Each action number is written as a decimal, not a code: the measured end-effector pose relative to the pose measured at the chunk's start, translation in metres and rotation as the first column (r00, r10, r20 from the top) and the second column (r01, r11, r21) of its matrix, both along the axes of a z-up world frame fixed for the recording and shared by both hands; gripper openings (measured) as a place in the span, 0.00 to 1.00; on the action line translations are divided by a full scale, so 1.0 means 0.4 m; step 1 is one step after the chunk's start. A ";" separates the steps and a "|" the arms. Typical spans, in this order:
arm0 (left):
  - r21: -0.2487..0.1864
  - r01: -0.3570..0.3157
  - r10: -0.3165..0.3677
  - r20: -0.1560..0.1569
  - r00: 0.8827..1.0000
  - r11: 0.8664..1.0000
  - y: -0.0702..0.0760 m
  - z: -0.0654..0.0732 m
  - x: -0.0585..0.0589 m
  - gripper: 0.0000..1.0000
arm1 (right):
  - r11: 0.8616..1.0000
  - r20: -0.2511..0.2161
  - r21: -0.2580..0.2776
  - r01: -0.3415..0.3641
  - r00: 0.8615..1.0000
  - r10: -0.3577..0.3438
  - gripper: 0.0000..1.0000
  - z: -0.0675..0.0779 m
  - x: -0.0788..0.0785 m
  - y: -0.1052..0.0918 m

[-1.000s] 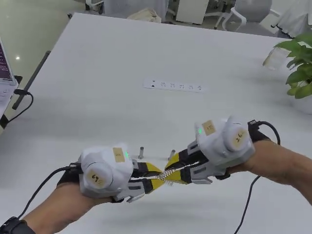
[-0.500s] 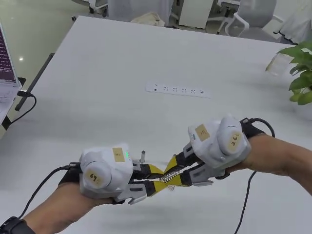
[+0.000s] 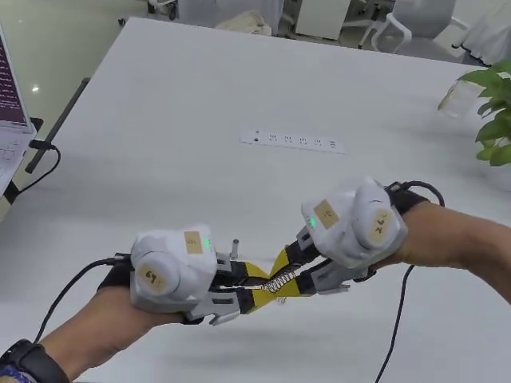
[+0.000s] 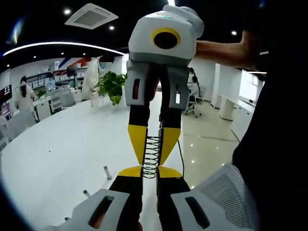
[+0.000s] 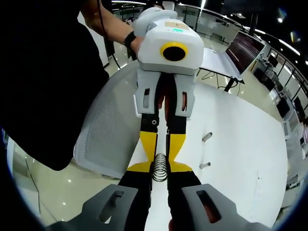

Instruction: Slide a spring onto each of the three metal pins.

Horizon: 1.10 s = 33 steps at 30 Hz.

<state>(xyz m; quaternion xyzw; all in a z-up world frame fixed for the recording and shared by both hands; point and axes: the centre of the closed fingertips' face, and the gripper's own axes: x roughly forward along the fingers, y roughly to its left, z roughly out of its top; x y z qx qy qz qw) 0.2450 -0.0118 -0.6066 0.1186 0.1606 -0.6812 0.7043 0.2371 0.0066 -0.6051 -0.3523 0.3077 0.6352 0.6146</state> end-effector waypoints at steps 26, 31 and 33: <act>0.075 -0.076 0.078 -0.016 0.997 0.994 0.057 -0.073 -0.006 0.10 | 0.996 -0.044 -0.010 0.092 0.995 -0.093 0.08 -0.038 -0.006 -0.023; 0.077 -0.123 0.125 -0.023 0.992 0.989 0.081 -0.081 0.008 0.16 | 0.993 -0.041 -0.024 0.113 0.993 -0.114 0.08 -0.051 0.004 -0.036; 0.079 -0.141 0.143 -0.024 0.989 0.987 0.092 -0.084 0.013 0.16 | 0.993 -0.044 -0.037 0.116 0.992 -0.117 0.08 -0.057 0.005 -0.041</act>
